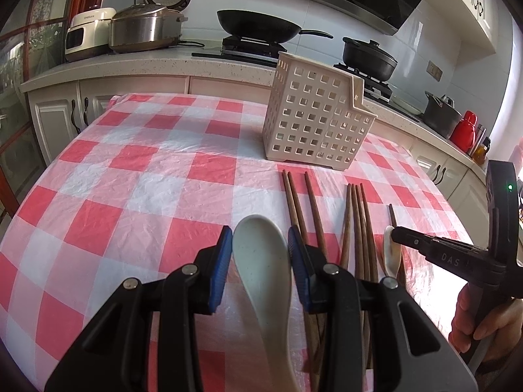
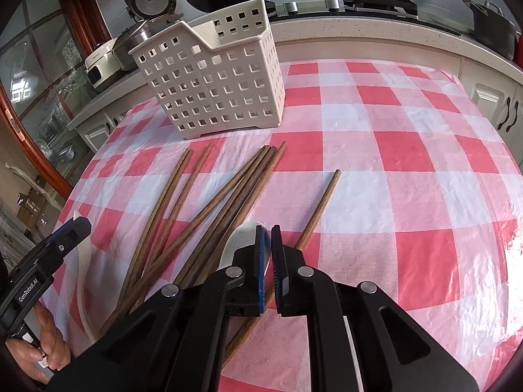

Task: Organize utensils
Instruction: 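Grasp the small white spoon with the right gripper while the left gripper lifts its spoon, then carry the large spoon to the white caddy and release it with the left gripper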

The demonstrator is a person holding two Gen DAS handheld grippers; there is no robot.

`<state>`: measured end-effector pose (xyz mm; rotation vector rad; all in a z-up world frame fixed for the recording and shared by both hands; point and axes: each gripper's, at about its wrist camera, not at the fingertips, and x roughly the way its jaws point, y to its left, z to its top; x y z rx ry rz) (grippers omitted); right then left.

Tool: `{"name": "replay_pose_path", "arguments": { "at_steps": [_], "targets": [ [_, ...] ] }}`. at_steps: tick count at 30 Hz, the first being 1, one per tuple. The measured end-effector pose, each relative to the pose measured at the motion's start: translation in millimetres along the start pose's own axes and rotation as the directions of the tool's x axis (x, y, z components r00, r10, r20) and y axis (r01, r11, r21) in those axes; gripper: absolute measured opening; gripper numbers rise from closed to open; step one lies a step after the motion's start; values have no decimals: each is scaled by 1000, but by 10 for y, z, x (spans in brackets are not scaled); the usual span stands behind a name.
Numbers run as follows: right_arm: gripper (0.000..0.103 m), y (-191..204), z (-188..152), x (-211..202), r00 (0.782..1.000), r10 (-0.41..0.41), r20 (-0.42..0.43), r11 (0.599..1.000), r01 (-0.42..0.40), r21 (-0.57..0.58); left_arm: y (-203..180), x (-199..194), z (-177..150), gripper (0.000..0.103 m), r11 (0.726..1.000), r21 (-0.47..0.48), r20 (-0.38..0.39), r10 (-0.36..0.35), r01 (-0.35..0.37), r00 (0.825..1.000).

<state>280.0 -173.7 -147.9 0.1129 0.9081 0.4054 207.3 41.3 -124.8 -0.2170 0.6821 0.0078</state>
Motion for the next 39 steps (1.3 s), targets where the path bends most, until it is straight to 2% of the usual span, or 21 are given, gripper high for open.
{"name": "replay_pose_path", "arguments": {
  "at_steps": [6,9,12,19,26,27,28,31,35,39],
  "targets": [
    [11,-10,-12,58,999,23,-25,1000,-23,4,1,-1,-6,34,1000,-3,2,3,-3,1000],
    [11,-29,-23,62,997,67,-32,998,-66,22,18,-7,-8,34,1000,-10,2,5,-5,1000],
    [6,22,-32,-40,999,30,29,999,-29,-14,28,-25,-3,34,1000,-10,7,9,-9,1000],
    [5,55,29,-385,987,-4,158,1000,8,-24,3,-104,54,34,1000,4,32,9,-9,999],
    [5,96,161,-754,941,-64,331,996,78,-29,-118,-196,183,28,999,47,87,-23,19,996],
    [5,115,173,-788,933,-76,351,995,94,-34,-139,-206,197,24,998,55,95,-27,22,995],
    [5,130,188,-821,923,-89,374,993,111,-39,-152,-209,212,13,998,62,100,-31,25,995],
    [5,175,228,-888,900,-109,422,988,144,-52,-164,-203,266,13,997,67,106,-34,27,994],
    [5,225,256,-909,886,-112,450,984,161,-71,-147,-211,304,13,997,69,116,-40,32,992],
    [5,316,272,-932,853,-119,508,977,192,-93,-112,-235,351,13,997,59,132,-52,44,990]
  ]
}}
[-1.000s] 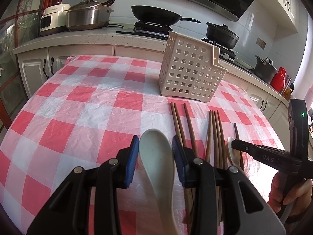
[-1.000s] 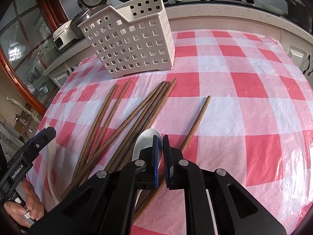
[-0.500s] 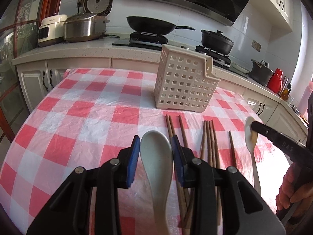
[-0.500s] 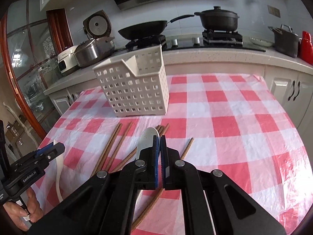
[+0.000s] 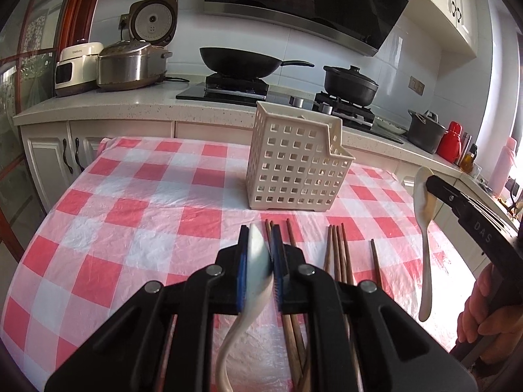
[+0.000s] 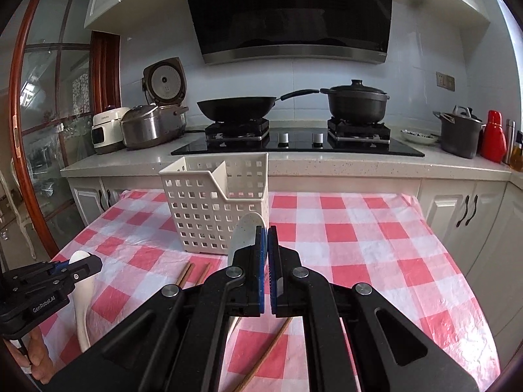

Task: Organize utensils
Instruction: 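Carry the large spoon to the white caddy and release it with the left gripper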

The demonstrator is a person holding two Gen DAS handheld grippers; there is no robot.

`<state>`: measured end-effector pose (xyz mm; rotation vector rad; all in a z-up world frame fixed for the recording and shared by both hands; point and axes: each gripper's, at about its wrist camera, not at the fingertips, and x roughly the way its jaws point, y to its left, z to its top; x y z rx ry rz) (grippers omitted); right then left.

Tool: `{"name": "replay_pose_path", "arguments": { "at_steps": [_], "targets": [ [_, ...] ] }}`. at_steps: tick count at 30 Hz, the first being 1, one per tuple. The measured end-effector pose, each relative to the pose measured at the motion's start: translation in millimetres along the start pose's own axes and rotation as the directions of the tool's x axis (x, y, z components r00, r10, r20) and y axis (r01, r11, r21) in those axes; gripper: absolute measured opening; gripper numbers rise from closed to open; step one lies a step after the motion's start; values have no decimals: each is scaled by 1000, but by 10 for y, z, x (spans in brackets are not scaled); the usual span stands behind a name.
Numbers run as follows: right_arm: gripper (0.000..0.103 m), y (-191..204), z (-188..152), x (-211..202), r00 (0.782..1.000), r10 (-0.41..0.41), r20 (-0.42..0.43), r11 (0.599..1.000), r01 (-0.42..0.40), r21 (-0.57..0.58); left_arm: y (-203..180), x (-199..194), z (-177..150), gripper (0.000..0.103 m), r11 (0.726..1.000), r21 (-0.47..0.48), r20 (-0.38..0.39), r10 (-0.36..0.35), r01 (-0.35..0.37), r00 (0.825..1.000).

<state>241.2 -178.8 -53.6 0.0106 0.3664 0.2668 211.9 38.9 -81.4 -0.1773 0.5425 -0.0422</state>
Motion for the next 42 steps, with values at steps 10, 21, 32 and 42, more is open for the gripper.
{"name": "replay_pose_path", "arguments": {
  "at_steps": [10,21,32,42],
  "targets": [
    [5,9,340,314,991,-48,122,998,53,-37,-36,-19,553,13,998,-19,104,-61,64,993],
    [5,74,645,740,993,-17,113,1000,19,-16,-185,201,1189,13,997,7,200,-72,72,977],
    [5,3,1051,1095,981,-59,182,997,66,-35,-457,419,1869,13,996,63,313,-84,68,946],
    [5,9,1229,1436,964,-75,256,991,100,-88,-461,713,2299,13,994,19,372,-109,110,922]
  ]
}}
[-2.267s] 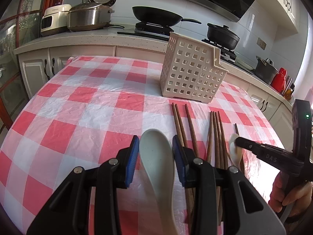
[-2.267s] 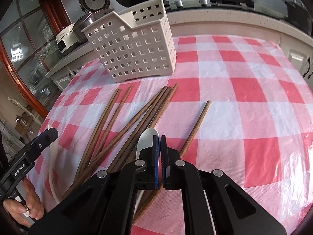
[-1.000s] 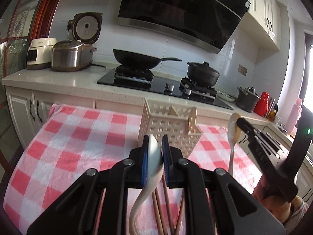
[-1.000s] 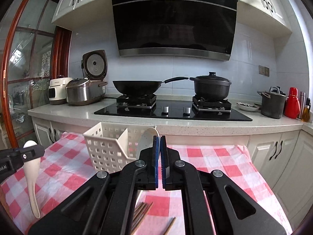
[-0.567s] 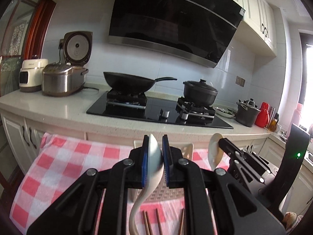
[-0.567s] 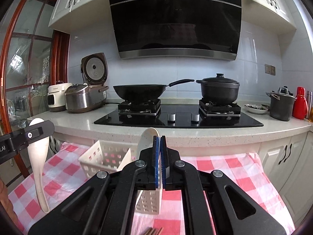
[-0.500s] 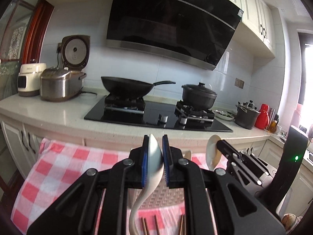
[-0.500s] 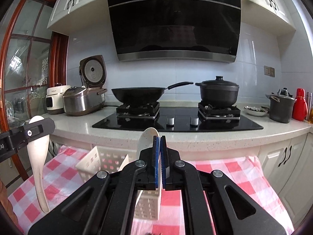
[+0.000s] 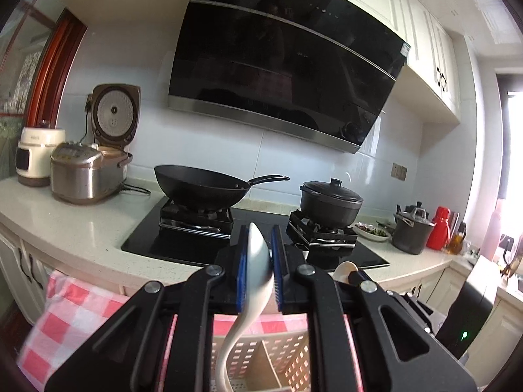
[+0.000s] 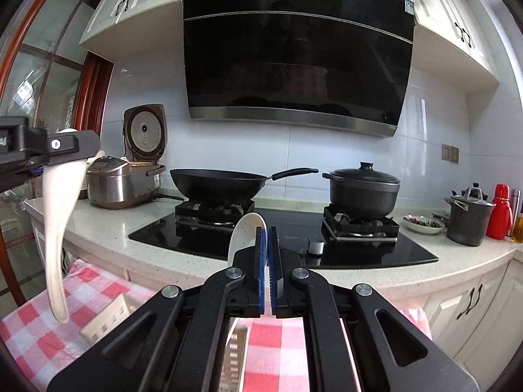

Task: Organize utensils
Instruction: 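Carry the large spoon to the white caddy and release it with the left gripper, then move the left gripper back over the wooden chopsticks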

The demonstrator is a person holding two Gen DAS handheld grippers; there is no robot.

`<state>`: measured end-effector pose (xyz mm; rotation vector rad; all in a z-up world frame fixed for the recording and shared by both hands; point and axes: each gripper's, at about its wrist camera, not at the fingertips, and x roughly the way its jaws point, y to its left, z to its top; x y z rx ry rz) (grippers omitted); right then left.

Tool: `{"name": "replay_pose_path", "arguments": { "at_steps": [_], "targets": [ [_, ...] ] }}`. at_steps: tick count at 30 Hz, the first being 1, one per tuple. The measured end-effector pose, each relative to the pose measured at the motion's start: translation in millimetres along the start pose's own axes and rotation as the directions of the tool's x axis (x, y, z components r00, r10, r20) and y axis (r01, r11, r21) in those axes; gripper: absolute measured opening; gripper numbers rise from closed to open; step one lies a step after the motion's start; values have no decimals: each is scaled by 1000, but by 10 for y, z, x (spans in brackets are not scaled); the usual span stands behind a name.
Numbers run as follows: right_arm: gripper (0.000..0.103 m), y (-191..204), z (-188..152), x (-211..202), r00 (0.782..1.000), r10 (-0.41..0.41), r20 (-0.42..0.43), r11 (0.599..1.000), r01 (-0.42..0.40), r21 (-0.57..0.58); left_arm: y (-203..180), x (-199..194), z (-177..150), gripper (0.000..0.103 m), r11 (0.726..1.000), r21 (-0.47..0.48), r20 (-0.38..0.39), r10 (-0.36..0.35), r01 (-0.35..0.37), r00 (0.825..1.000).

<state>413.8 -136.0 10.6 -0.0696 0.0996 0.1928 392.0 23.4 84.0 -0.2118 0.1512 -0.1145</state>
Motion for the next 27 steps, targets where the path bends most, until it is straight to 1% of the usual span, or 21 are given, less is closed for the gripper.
{"name": "replay_pose_path", "arguments": {
  "at_steps": [5,8,11,17,20,21,23,24,27],
  "targets": [
    [5,18,-120,221,1000,6,-10,1000,-6,-6,91,260,-162,13,1000,-21,-5,4,-5,1000],
    [5,24,-196,287,1000,7,-16,1000,-7,9,115,376,-253,13,1000,-21,-4,10,-10,1000],
    [5,28,-294,304,1000,10,-18,1000,-10,27,135,467,-397,13,1000,-23,-22,16,-17,1000],
    [5,104,-429,245,998,42,-45,999,-41,26,171,521,-697,13,999,-27,-71,32,-34,997],
    [6,129,-478,205,996,57,-62,998,-56,26,188,493,-785,14,999,-21,-78,45,-47,996],
    [6,125,-496,194,996,60,-69,998,-58,34,191,483,-803,15,999,-16,-80,51,-52,995],
    [7,127,-529,187,994,65,-87,997,-62,40,195,469,-843,23,998,-6,-92,59,-60,994],
    [7,126,-542,177,993,67,-93,997,-63,45,204,459,-863,28,998,-6,-96,64,-65,993],
    [8,129,-549,132,991,72,-112,997,-67,47,226,414,-890,32,997,3,-105,77,-77,992]
  ]
}}
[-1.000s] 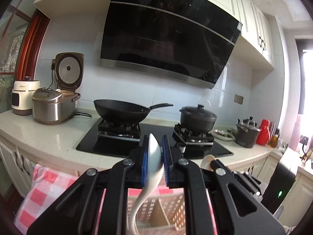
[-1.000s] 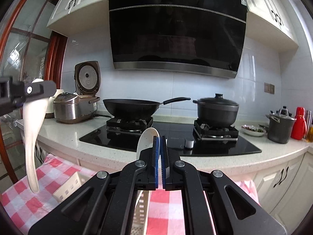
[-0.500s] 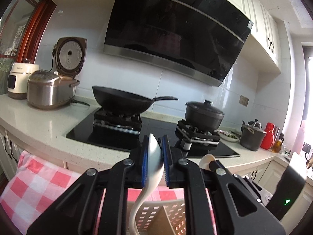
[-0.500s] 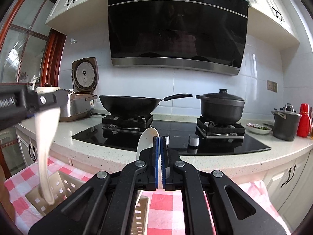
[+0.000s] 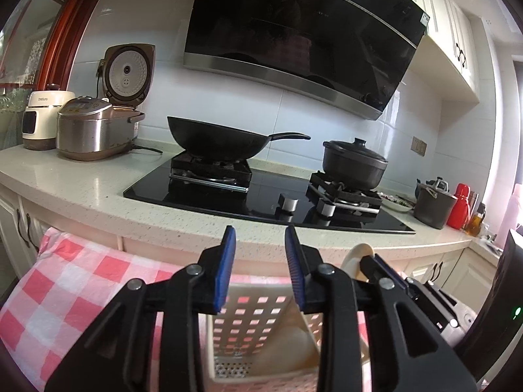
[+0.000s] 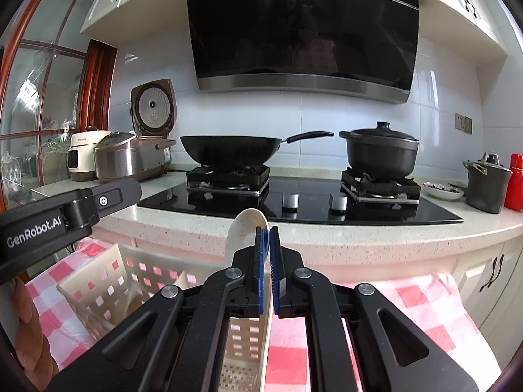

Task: Organize utensils
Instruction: 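Move the left gripper back over the wooden chopsticks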

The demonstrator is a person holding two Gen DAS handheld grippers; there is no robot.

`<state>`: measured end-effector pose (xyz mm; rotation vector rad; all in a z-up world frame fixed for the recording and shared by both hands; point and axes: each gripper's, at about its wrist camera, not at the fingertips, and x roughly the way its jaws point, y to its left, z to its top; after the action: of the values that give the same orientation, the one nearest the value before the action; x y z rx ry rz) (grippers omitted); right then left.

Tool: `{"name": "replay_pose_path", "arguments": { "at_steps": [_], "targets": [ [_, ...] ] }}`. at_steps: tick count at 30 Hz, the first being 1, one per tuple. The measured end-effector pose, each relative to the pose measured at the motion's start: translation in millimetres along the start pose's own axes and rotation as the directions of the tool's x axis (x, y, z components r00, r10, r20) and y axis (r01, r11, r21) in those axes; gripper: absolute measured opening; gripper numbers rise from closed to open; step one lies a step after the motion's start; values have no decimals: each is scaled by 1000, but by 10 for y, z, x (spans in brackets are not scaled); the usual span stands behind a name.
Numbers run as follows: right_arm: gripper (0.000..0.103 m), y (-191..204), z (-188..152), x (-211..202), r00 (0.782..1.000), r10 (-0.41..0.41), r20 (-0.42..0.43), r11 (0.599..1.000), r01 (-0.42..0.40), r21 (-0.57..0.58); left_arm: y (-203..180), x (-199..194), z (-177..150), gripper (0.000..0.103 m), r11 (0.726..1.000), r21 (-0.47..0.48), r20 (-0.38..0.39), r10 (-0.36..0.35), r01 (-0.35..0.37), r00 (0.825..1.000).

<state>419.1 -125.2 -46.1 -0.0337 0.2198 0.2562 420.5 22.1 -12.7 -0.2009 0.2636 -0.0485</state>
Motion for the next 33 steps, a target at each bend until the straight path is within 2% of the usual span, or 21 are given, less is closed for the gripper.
{"name": "replay_pose_path", "arguments": {
  "at_steps": [6,11,12,13,14,15,22,27,33],
  "targets": [
    [11,3,-23,-178,999,9,-36,1000,-9,-3,81,-195,-27,58,999,-15,-2,28,-28,1000],
    [15,-64,-23,-410,997,1,-74,1000,0,8,181,-480,-155,71,997,-30,-47,72,-74,996],
    [22,-85,-31,-475,997,-4,-74,1000,5,9,208,-565,-198,72,996,-33,-56,82,-84,995],
    [42,-110,-39,-555,998,-3,-66,1000,4,20,228,-631,-233,73,995,-34,-65,87,-89,994],
    [52,-147,-46,-671,999,-5,-53,999,7,38,246,-707,-272,73,995,-32,-74,93,-96,993],
    [58,-166,-59,-757,999,-11,-46,999,13,45,263,-793,-315,75,994,-27,-79,101,-104,992],
    [60,-229,-254,-1329,995,-14,-94,996,23,92,300,-1388,-679,90,989,26,-122,145,-143,982],
    [60,-234,-526,-1597,983,-13,-182,991,37,132,347,-1661,-971,91,984,36,-197,179,-176,964],
    [60,-233,-873,-1745,958,-7,-285,984,58,167,445,-1749,-1283,91,982,17,-274,187,-190,943]
  ]
}}
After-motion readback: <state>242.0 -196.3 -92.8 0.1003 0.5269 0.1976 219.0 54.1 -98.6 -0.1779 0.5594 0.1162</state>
